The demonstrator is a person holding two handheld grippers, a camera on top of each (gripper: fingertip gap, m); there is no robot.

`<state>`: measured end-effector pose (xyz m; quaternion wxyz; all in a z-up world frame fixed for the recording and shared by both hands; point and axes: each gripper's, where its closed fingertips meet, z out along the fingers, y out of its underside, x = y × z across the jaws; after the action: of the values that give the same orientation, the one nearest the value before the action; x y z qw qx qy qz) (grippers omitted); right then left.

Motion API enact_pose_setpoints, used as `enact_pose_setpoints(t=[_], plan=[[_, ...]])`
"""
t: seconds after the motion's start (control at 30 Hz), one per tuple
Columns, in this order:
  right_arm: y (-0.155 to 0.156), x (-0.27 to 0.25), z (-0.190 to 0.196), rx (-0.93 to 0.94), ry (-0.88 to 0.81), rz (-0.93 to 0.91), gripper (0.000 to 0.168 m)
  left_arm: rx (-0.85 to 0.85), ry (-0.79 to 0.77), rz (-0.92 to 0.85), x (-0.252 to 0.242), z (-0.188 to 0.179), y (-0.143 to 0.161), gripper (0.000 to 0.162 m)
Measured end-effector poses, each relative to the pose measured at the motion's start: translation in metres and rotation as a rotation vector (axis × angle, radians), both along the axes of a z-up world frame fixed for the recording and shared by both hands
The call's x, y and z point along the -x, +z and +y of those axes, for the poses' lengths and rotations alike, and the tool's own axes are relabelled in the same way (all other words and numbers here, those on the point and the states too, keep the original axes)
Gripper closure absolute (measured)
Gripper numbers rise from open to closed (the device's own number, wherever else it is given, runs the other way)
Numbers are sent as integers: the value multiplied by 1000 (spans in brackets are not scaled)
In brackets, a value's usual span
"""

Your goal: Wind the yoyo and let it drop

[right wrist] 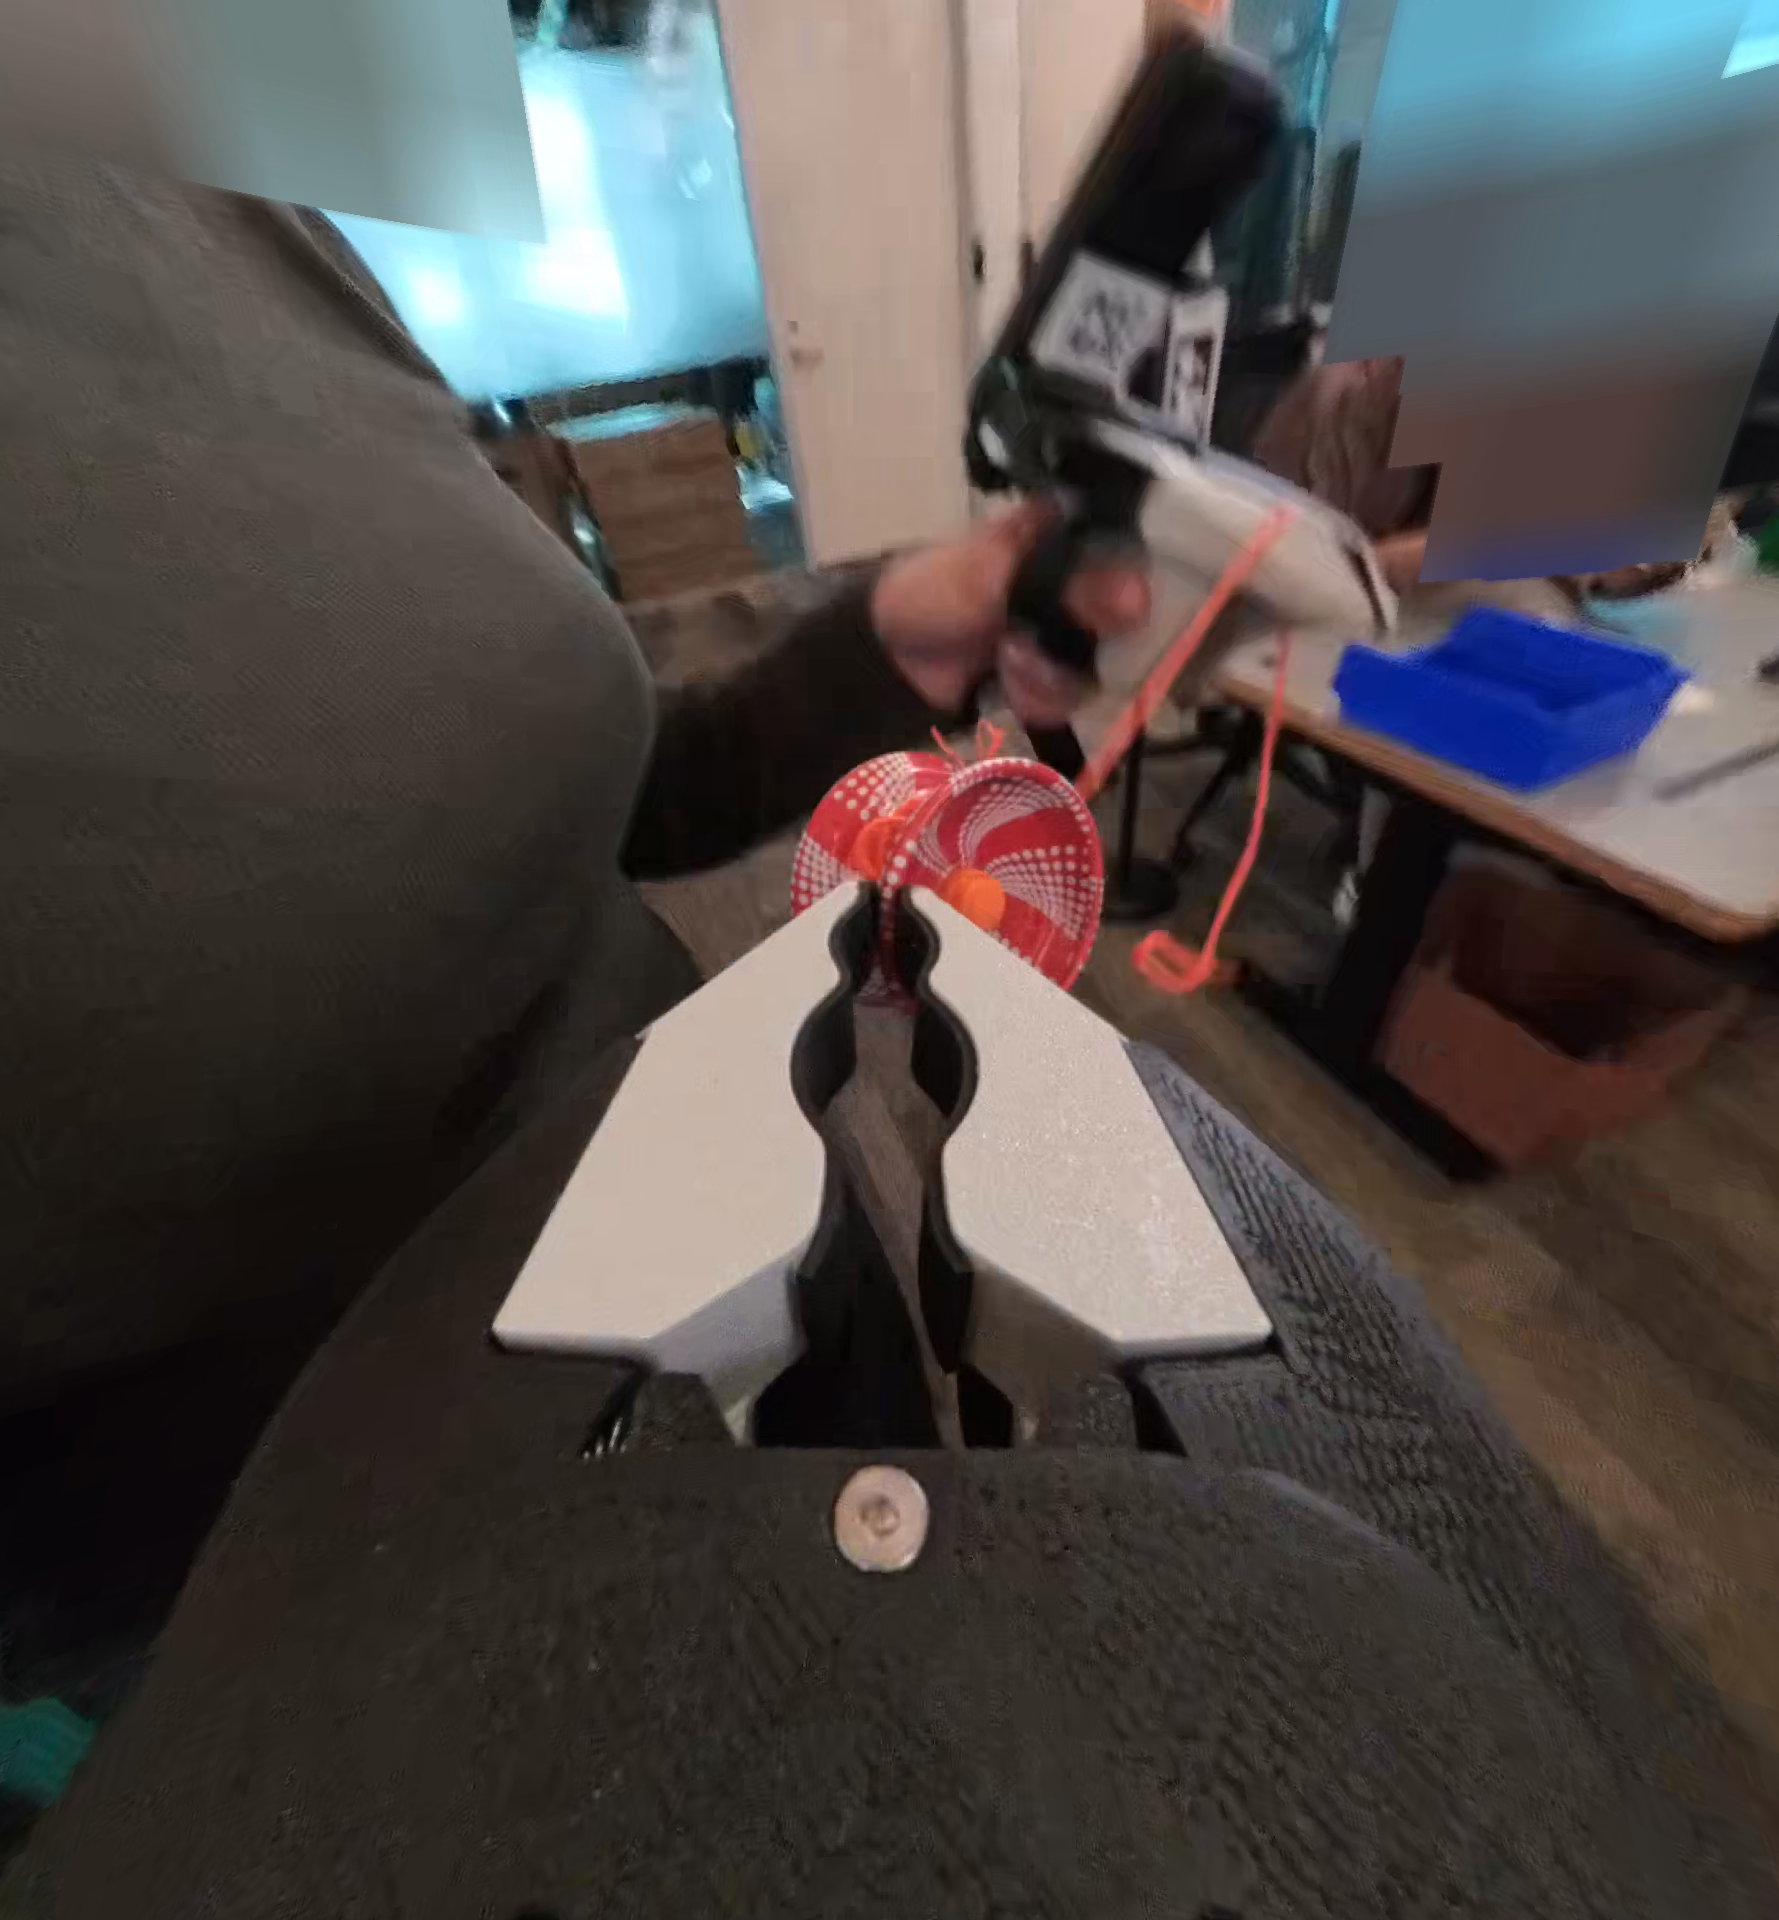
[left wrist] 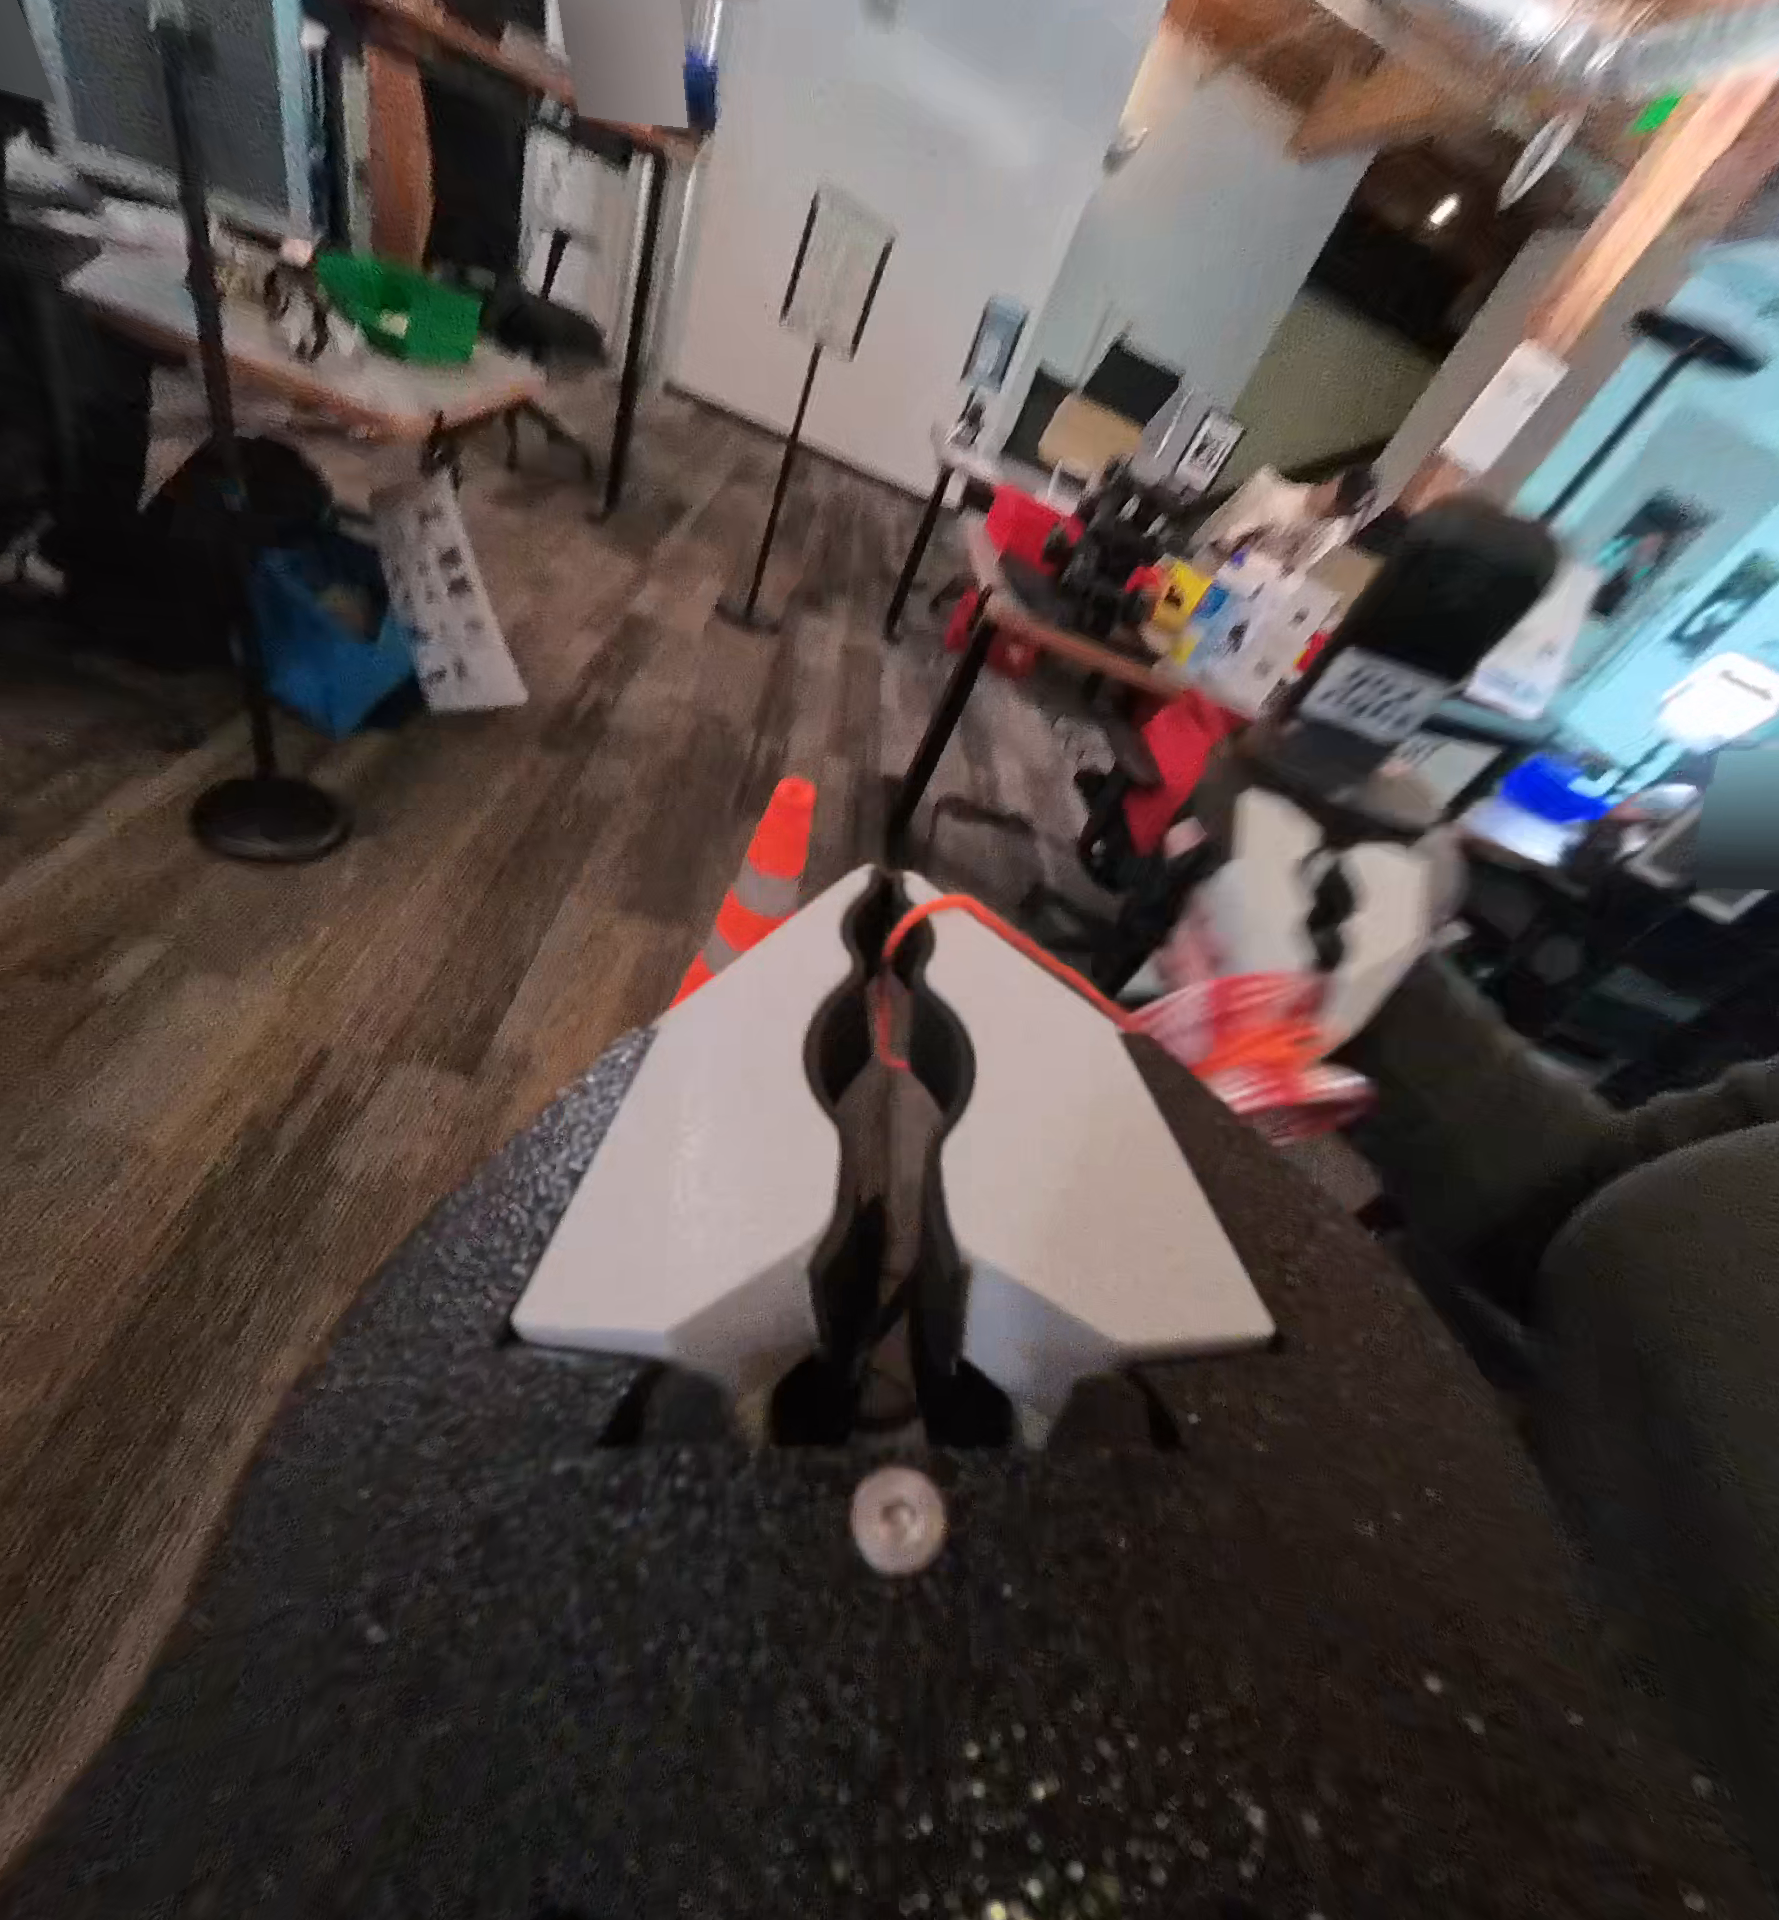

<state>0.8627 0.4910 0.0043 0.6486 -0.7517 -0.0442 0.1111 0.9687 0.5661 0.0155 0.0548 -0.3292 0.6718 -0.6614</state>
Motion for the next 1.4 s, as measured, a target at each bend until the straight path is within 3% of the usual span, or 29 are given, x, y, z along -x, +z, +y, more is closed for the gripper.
enact_pose_setpoints(t=[0.07,0.13,0.27,0.33,0.4,0.47,0.53,0.6,0.67,0.77,0.83,0.93,1.0,1.1,1.23,1.3,1.4], plan=[[-35,-34,0,169,-195,-29,167,146,-110,-73,26,-4,44,162],[-46,-69,-1,205,-402,-31,166,151,-264,-73,55,-22,55,162],[-8,-110,-8,-53,-671,56,167,23,-573,71,111,-65,6,162],[13,-106,-9,-168,-661,86,167,-45,-640,206,119,-78,-35,162],[37,-88,-6,-279,-556,102,167,-118,-578,312,102,-79,-75,162],[63,-48,-3,-391,-314,106,167,-180,-425,350,64,-67,-106,162],[71,-6,-2,-398,-85,71,167,-114,-278,345,26,-51,-104,162],[48,16,4,-237,22,7,167,10,-184,285,2,-35,-72,162],[6,11,11,10,-24,-43,167,163,-207,187,6,-31,-17,162],[-46,-50,7,277,-376,-116,167,150,-331,57,45,-43,32,162],[-40,-85,-2,202,-589,-144,167,-30,-387,39,68,-59,18,162],[4,-95,-11,-62,-681,-81,167,-173,-486,136,94,-77,-24,162],[33,-77,-9,-231,-573,-37,168,-296,-423,174,82,-77,-64,162],[60,-35,-4,-369,-300,3,167,-265,-295,196,44,-71,-89,162],[50,12,4,-286,-38,-61,167,-95,-2,67,-23,-32,-85,162],[32,7,12,-152,-95,-147,167,36,84,86,-37,-9,-73,162],[9,-31,15,42,-341,-275,167,175,126,137,-40,17,-56,162]])
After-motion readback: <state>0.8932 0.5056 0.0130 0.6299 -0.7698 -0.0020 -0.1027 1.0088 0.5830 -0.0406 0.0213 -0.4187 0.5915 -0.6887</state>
